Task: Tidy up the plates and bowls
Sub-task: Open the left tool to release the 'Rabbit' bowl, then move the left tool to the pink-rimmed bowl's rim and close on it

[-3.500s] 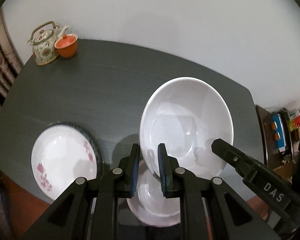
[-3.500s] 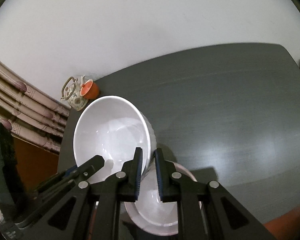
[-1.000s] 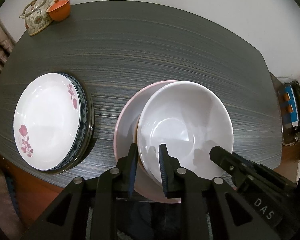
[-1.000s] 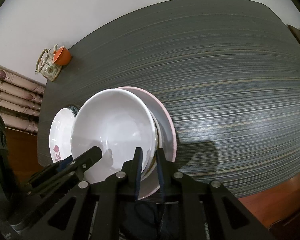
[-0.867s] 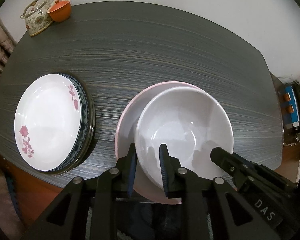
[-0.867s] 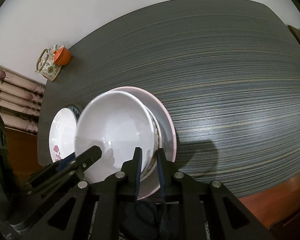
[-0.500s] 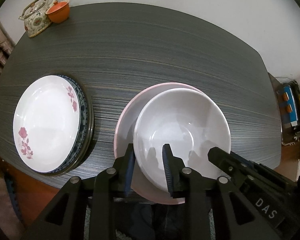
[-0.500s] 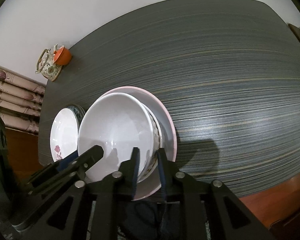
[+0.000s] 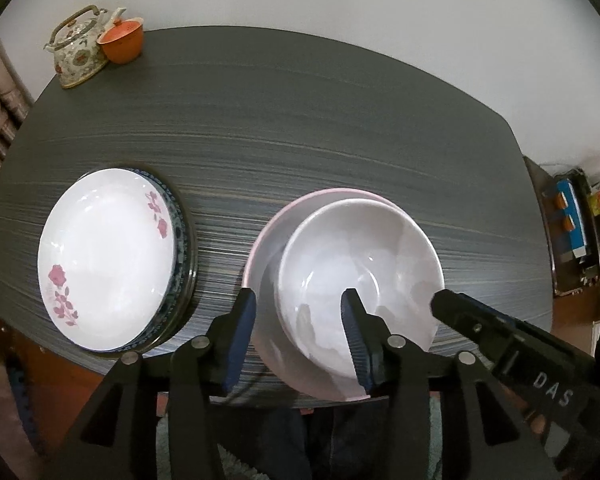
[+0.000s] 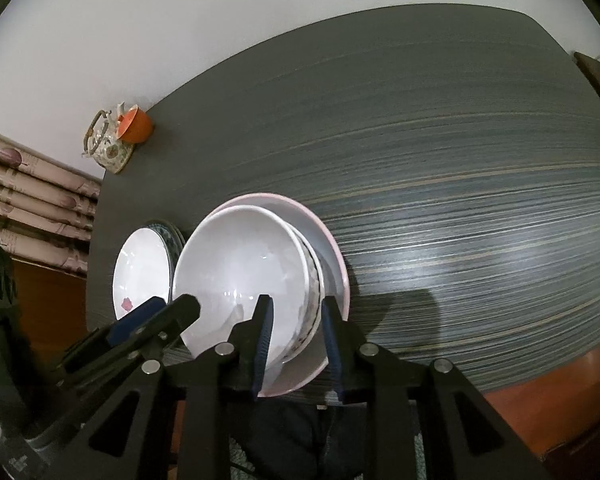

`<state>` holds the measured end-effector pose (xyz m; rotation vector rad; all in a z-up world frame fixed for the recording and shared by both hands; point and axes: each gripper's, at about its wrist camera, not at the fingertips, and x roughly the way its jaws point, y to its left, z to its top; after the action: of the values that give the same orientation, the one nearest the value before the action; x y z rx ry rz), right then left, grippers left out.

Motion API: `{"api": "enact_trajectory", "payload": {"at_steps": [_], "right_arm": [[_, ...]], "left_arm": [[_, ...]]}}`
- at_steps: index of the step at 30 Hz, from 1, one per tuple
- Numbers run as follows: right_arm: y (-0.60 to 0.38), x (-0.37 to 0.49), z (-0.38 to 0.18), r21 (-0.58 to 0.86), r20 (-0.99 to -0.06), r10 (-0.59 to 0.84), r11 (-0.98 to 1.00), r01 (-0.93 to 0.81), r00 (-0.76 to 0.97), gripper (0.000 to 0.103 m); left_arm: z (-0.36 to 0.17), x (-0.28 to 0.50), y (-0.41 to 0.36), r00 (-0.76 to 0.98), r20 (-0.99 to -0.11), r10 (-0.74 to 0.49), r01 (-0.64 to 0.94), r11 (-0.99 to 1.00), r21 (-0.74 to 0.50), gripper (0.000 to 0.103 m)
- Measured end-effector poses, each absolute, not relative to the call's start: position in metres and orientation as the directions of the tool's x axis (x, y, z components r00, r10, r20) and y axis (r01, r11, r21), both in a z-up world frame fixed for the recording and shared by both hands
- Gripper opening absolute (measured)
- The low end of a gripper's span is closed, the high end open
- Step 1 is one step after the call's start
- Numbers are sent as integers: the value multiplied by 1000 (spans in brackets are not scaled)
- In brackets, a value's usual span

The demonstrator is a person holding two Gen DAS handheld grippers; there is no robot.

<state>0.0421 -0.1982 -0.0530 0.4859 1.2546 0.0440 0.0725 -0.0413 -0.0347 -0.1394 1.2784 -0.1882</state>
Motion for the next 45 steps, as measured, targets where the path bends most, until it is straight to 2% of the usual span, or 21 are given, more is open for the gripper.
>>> {"api": "enact_trajectory", "payload": {"at_steps": [10, 28, 41, 45], "right_arm": [[-218, 35, -48, 383, -897, 281, 879, 283, 341, 26], [-219, 38, -73, 336, -929, 260, 892, 302, 265, 26], [-210, 45, -82, 303, -941, 235, 904, 300, 242, 26], [-207, 47, -85, 278, -948, 214, 915, 291, 234, 26]], "left_arm": [[-19, 78, 7, 310, -916, -256, -41, 959, -282, 48], [-67, 84, 22, 181, -936, -302, -134, 935, -328, 48], [-86, 95, 27, 138, -945, -295, -142, 939, -314, 46], [-88, 97, 24, 128, -947, -295, -139, 940, -312, 41]]}}
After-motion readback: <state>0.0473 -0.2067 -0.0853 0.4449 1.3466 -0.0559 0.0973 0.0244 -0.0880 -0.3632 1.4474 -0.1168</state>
